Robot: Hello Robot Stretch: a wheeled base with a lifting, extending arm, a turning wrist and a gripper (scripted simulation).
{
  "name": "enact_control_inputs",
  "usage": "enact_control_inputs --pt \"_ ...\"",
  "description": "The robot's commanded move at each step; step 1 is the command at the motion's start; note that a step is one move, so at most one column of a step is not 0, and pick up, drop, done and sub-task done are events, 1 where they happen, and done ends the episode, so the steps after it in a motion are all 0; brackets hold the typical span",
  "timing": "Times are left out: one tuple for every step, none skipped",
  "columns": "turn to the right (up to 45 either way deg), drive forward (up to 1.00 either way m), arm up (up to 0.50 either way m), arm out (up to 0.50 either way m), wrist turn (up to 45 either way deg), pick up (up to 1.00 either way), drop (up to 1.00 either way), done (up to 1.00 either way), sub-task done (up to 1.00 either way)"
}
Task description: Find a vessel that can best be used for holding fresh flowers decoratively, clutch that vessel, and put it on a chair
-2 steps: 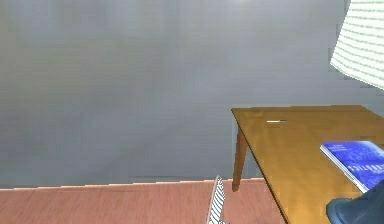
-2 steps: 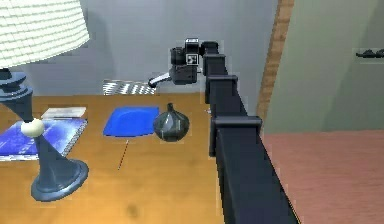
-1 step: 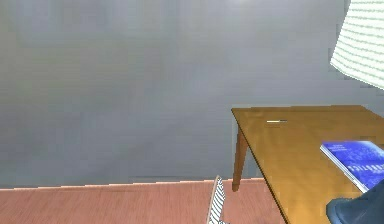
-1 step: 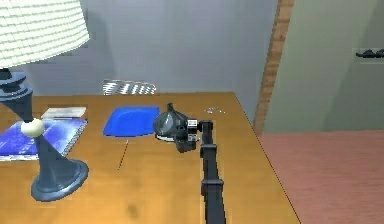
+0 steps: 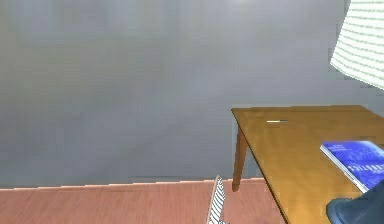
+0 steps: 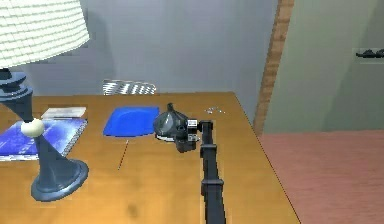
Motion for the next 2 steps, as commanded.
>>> enact_control_inputs --pt "0.0 0.00 0.10 0.00 0.0 0.00 0.00 0.00 0.00" --pt "0.0 0.00 0.16 0.00 0.0 0.00 0.00 0.00 0.00"
